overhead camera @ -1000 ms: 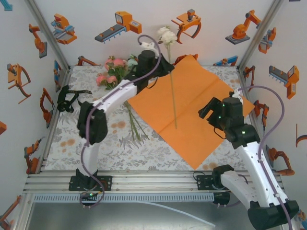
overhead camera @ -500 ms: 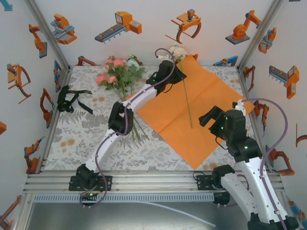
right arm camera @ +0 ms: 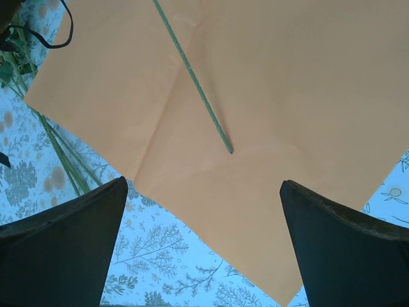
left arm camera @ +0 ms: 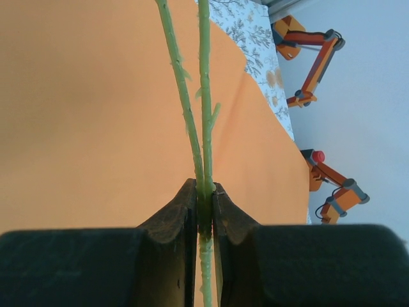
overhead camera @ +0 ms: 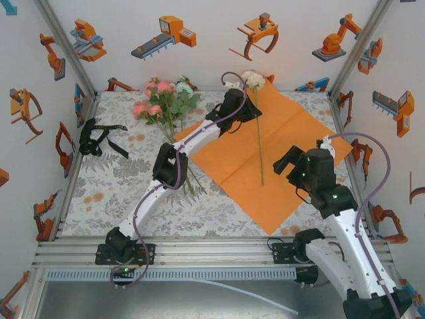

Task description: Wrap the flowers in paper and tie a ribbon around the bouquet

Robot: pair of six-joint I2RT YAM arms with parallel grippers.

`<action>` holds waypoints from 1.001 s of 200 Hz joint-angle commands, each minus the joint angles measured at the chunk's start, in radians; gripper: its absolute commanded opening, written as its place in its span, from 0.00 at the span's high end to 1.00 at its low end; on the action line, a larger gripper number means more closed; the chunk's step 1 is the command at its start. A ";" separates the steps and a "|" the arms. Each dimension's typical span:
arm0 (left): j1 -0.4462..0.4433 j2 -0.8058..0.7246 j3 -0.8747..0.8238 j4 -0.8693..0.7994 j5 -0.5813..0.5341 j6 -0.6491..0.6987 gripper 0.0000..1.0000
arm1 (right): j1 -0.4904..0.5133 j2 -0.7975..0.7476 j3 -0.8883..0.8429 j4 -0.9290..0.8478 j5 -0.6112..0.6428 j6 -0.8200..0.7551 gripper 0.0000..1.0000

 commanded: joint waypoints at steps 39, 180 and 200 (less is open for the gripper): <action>0.009 0.067 0.031 0.006 -0.002 0.010 0.69 | 0.006 -0.006 -0.007 0.028 0.024 -0.009 0.07; 0.166 -0.687 -0.827 0.174 -0.234 0.205 0.56 | 0.007 0.101 0.053 -0.020 -0.044 -0.100 0.15; 0.225 -0.867 -1.033 0.141 -0.290 0.274 0.56 | 0.019 0.275 0.127 -0.012 -0.081 -0.145 0.20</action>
